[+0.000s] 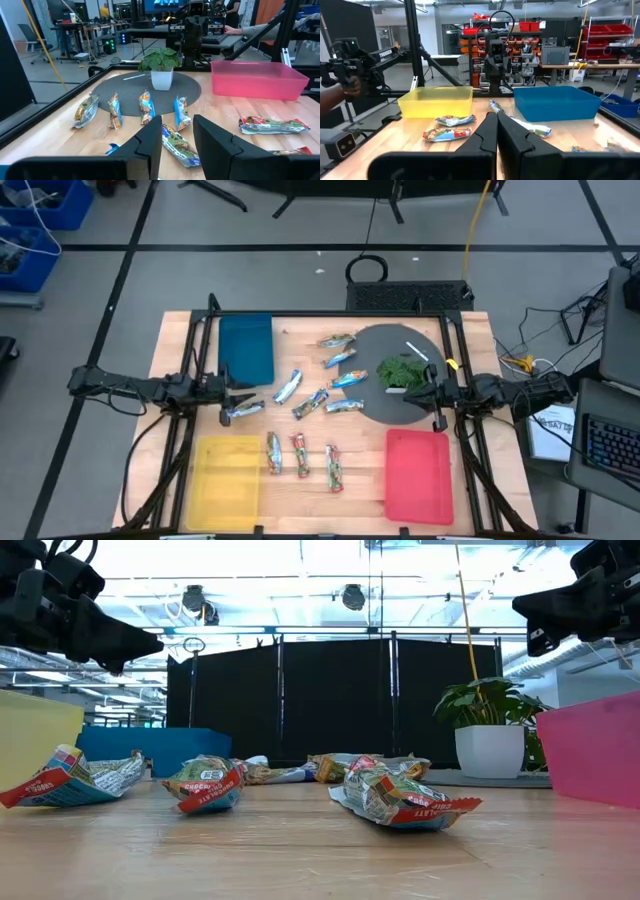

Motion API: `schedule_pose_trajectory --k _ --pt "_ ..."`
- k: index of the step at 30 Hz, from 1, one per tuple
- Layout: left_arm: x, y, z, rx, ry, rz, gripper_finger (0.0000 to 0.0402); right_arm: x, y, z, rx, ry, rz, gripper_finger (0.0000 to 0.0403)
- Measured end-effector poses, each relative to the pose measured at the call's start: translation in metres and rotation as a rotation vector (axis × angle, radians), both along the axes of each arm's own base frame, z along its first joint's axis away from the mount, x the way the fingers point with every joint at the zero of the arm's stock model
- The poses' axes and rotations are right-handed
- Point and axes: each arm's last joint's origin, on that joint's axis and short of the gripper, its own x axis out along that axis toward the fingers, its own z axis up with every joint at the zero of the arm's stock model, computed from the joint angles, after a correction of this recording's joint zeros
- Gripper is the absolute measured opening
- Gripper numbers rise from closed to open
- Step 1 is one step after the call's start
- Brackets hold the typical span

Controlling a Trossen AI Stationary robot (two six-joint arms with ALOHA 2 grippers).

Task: Pick and place Granola Bars by type
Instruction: Put the yellow granola bar into the pink bin

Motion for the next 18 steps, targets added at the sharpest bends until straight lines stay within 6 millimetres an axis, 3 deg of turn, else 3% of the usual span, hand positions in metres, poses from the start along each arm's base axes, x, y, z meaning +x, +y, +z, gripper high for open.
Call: schedule_pose_trajectory --k 5,8,12,18 --pt "0.000 0.000 0.000 0.022 0.002 0.007 0.0118 0.000 0.000 0.002 -0.004 -0.016 -0.003 0.0000" --pt "0.000 0.000 0.000 -0.005 -0.001 0.009 0.0118 0.000 -0.005 0.011 0.090 -0.103 -0.166 0.0000" --pt "0.000 0.000 0.000 -0.028 -0.003 0.010 0.0118 0.009 -0.009 -0.005 0.058 0.120 -0.365 0.0000" --pt "0.000 0.000 0.000 -0.016 0.000 0.013 0.0118 0.040 -0.008 0.047 0.007 0.205 -0.443 0.0023"
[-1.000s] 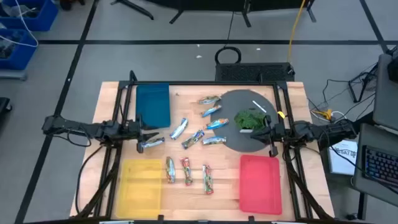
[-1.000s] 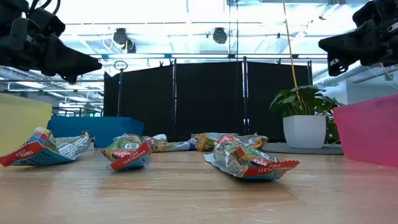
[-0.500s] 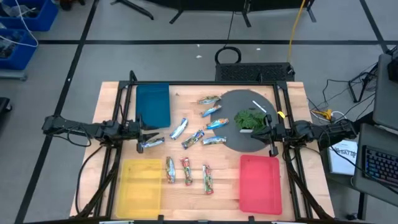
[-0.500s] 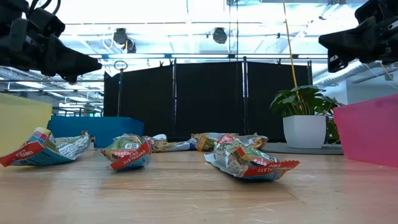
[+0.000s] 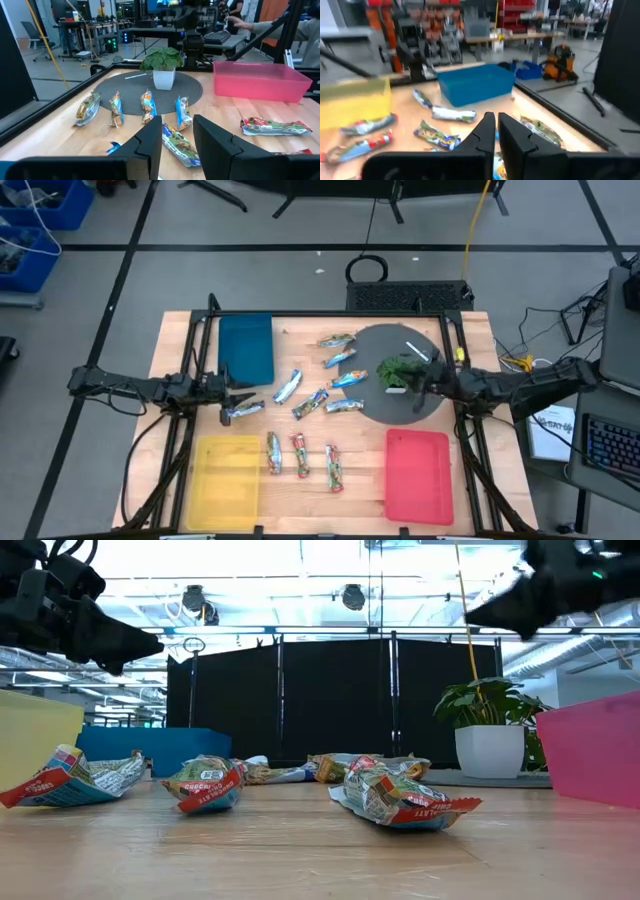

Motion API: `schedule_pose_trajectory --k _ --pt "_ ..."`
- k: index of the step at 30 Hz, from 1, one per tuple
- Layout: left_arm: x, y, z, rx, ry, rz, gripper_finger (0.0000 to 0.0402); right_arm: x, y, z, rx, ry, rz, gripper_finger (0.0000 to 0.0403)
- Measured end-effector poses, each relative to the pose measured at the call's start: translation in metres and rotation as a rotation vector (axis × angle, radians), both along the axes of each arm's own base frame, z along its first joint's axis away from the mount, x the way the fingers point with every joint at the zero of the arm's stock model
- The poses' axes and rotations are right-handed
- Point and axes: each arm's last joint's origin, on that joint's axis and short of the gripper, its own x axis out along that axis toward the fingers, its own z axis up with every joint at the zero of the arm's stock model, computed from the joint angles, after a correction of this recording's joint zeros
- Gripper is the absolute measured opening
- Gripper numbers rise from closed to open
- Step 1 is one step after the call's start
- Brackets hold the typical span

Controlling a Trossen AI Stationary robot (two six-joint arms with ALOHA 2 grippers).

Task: Pick and place Granola Bars by type
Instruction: Put the yellow granola bar into the pink bin

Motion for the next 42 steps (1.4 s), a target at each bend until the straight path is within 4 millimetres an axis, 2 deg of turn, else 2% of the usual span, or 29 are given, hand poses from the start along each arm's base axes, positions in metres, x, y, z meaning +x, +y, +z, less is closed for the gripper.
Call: schedule_pose_trajectory --k 5,10,15,19,24,28,32,35,39,42 --pt "0.000 0.000 -0.001 0.001 0.008 0.000 0.0118 0.048 -0.006 0.052 -0.118 0.156 -0.050 0.0057" --pt "0.000 0.000 -0.005 0.008 0.056 0.000 0.0118 0.100 -0.028 0.082 -0.199 0.436 -0.113 0.0077" --pt "-0.001 0.000 -0.006 0.009 0.064 0.000 0.0118 0.141 -0.078 0.099 -0.146 0.699 -0.164 0.0076" --pt "0.000 0.000 -0.005 0.007 0.055 0.000 0.0118 0.165 -0.125 0.105 0.008 0.781 -0.101 0.0063" --pt "0.000 0.000 -0.005 0.005 0.051 0.001 0.0118 0.188 -0.181 0.086 0.167 0.833 -0.158 0.0047" --pt "0.000 0.000 -0.005 0.005 0.051 0.001 0.0118 0.202 -0.209 0.053 0.222 0.952 -0.178 0.0059" --pt "0.000 0.000 -0.005 0.005 0.051 0.001 0.0118 0.221 -0.215 0.013 0.209 1.045 -0.157 0.0102" --pt "0.000 0.000 -0.005 0.006 0.054 0.001 0.0118 0.232 -0.214 -0.009 0.225 1.081 -0.144 0.0146" --pt "-0.001 0.000 -0.005 0.007 0.057 0.001 0.0118 0.243 -0.209 -0.036 0.232 1.132 -0.117 0.0200" --pt "-0.001 0.000 -0.006 0.008 0.060 0.000 0.0118 0.250 -0.207 -0.049 0.230 1.135 -0.103 0.0225"
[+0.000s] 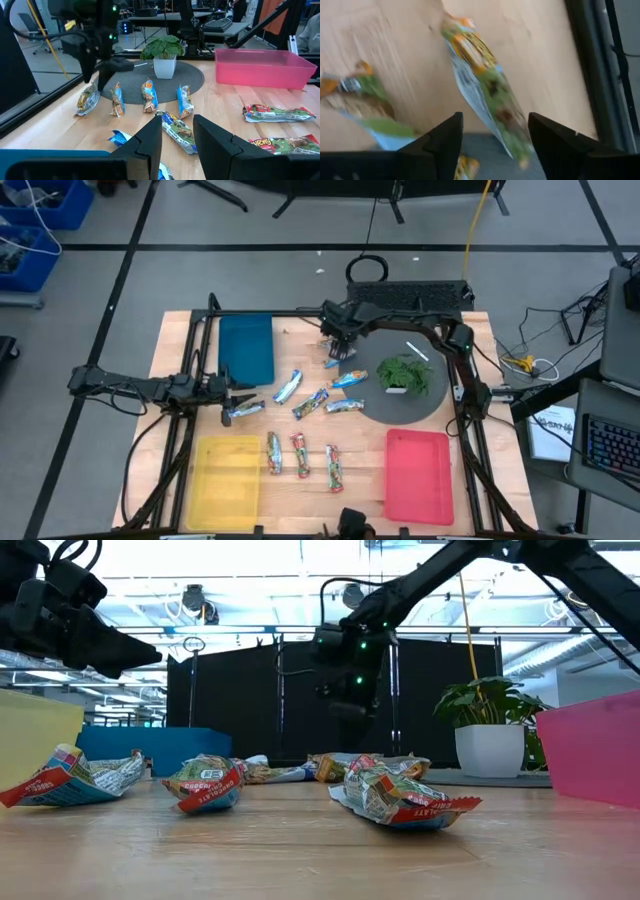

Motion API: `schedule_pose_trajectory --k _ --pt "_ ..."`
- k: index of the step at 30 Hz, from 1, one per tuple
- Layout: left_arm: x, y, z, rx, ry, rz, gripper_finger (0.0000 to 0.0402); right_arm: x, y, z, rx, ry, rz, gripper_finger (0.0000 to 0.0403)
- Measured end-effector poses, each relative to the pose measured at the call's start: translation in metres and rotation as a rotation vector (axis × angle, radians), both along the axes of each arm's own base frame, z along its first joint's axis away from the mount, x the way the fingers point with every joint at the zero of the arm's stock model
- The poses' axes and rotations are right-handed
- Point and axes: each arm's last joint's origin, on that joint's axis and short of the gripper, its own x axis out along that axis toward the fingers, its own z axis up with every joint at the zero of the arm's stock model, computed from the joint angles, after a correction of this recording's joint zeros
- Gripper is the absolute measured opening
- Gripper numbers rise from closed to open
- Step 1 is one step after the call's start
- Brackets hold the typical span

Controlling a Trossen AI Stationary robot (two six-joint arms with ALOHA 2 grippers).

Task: Pick and place Granola Bars by type
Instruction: Put the yellow granola bar into the pink bin

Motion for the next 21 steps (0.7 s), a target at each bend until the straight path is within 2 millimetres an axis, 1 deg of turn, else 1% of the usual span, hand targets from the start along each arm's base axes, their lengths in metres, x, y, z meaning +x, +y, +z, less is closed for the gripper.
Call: schedule_pose_trajectory --k 4,8,10,13,15,18,21 --pt "0.000 0.000 0.000 0.001 0.006 0.000 0.0118 0.005 0.000 -0.017 0.006 0.025 0.019 0.0234" --pt "0.000 0.000 -0.001 0.001 0.009 0.000 0.0118 0.007 -0.002 -0.025 0.006 0.025 0.019 0.0226" --pt "0.000 0.000 -0.001 0.001 0.010 0.000 0.0118 0.008 -0.003 -0.026 0.003 0.022 0.018 0.0219" --pt "0.000 0.000 -0.001 0.002 0.014 0.000 0.0118 0.009 -0.004 -0.024 -0.025 0.012 0.024 0.0208" --pt "0.000 0.000 -0.001 0.002 0.015 0.000 0.0118 0.009 -0.004 -0.018 -0.080 0.024 0.030 0.0203" --pt "0.000 0.000 -0.001 0.002 0.016 0.000 0.0118 0.010 -0.002 -0.002 -0.190 0.025 0.054 0.0201" --pt "0.000 0.000 -0.001 0.002 0.018 0.000 0.0118 0.011 -0.003 0.004 -0.237 0.034 0.084 0.0203"
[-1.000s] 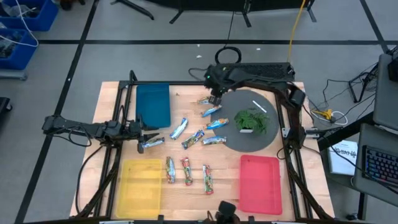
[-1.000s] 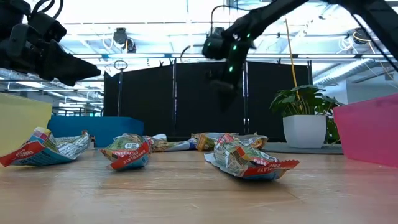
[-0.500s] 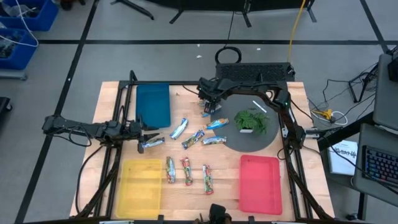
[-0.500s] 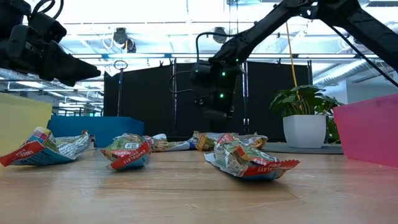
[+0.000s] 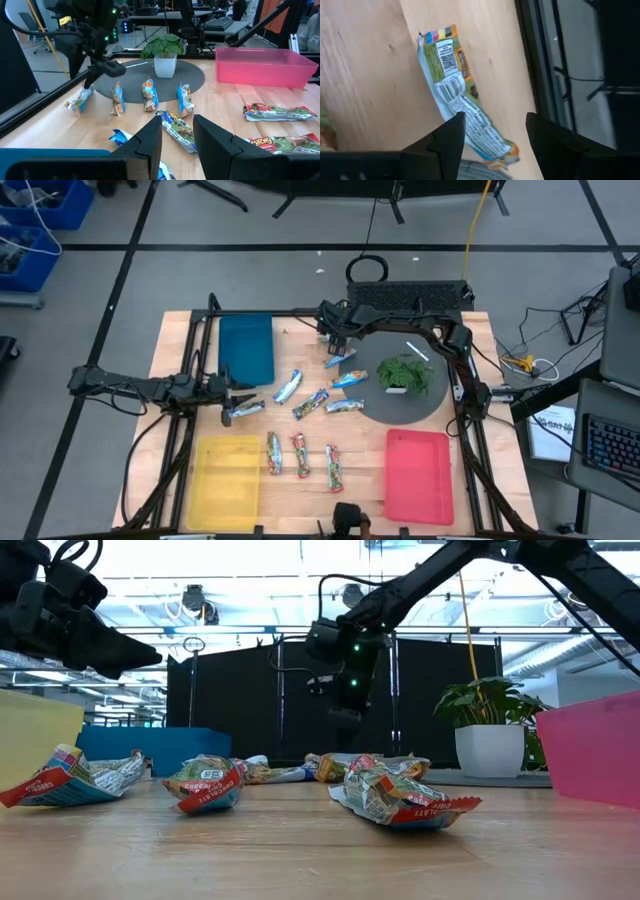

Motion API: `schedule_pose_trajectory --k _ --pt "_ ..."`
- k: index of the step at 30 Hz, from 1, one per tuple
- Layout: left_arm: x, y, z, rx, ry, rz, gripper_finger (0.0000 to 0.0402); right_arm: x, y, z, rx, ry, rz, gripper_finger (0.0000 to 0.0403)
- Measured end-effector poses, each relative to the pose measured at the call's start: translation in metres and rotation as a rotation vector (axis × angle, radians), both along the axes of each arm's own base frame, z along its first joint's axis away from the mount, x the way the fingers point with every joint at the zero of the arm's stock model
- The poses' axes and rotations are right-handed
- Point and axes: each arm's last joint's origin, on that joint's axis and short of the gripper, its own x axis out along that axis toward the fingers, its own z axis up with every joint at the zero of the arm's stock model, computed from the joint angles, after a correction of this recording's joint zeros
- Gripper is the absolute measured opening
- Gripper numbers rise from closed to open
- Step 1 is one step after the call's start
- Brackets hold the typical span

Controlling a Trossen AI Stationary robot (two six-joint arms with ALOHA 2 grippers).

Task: Pick and place Granola Bars by type
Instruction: Put the yellow granola bar into the pink bin

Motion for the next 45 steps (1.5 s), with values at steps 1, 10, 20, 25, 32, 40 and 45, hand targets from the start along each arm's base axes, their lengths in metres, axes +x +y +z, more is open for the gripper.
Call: schedule_pose_trajectory --k 1,10,20,25,32,40,45 --pt "0.000 0.000 0.000 0.000 0.000 0.000 0.0118 -0.001 -0.001 0.000 0.001 -0.002 -0.001 0.0204" --pt "0.000 0.000 0.000 -0.001 0.001 0.000 0.0118 -0.009 -0.017 -0.001 0.152 -0.108 -0.057 0.0201" --pt "0.000 0.000 0.000 -0.001 0.001 0.001 0.0118 -0.006 -0.017 -0.014 0.203 -0.106 -0.039 0.0203" --pt "0.000 0.000 0.000 0.000 0.001 0.000 0.0118 -0.001 -0.019 -0.031 0.208 -0.094 -0.040 0.0203" --pt "0.000 0.000 0.000 0.001 0.001 0.000 0.0118 0.001 -0.019 -0.033 0.200 -0.107 -0.038 0.0179" --pt "0.000 0.000 0.000 0.017 0.003 -0.002 0.0118 0.002 -0.012 -0.034 0.250 -0.100 0.002 0.0016" --pt "0.000 0.000 0.000 0.018 0.004 -0.002 0.0118 0.009 0.003 -0.024 0.235 -0.108 0.070 0.0002"
